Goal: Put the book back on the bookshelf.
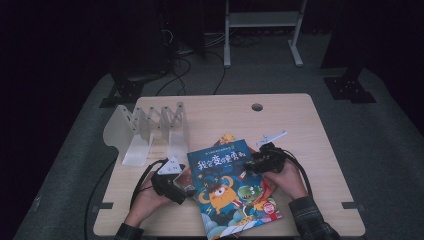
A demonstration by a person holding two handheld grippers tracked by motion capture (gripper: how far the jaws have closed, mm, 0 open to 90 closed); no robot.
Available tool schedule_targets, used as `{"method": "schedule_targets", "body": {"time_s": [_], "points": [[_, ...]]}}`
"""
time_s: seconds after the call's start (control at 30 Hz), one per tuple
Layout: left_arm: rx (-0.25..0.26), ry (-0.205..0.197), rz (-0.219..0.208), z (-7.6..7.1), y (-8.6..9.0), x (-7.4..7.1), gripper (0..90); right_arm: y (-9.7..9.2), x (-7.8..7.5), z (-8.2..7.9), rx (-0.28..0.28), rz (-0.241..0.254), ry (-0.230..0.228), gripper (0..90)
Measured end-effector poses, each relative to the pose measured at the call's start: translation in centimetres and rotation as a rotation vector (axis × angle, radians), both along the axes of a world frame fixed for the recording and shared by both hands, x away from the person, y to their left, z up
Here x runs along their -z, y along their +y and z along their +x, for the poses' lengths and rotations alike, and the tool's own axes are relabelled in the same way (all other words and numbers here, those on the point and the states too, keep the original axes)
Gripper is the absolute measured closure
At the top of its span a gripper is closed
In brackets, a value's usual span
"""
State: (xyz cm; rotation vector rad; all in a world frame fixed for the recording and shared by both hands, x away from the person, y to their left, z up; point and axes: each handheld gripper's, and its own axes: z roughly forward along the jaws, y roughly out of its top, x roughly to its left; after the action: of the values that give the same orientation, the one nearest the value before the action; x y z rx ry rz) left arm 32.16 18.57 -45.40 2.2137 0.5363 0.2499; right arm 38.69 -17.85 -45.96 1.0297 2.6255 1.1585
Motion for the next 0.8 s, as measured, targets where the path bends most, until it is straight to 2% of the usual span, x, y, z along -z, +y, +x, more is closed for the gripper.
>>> {"method": "schedule_targets", "body": {"time_s": [0.2,0.43,0.53,0.67,0.7,0.8], "points": [[-0.051,0.001,-0.011,1.2,1.6,-0.2,0.0,1.4,0.1,0.1,-0.047,0.013,-0.012,33.5],[-0.075,0.007,-0.015,2.0,2.1,-0.1,0.0,3.2,-0.1,0.6,-0.091,-0.004,-0.005,33.5],[-0.078,0.028,-0.011,2.4,2.2,0.4,0.0,4.4,-0.1,0.8,-0.115,0.001,-0.011,33.6],[-0.071,0.046,-0.003,2.6,2.1,0.8,0.0,4.7,-0.2,0.7,-0.118,-0.002,-0.006,33.7],[-0.069,0.069,-0.02,2.7,2.2,1.1,0.0,4.6,-0.2,0.7,-0.119,-0.006,0.002,33.9],[-0.068,0.09,-0.039,2.9,2.3,1.3,0.0,3.9,-0.5,0.2,-0.112,-0.011,0.001,34.3]]}}
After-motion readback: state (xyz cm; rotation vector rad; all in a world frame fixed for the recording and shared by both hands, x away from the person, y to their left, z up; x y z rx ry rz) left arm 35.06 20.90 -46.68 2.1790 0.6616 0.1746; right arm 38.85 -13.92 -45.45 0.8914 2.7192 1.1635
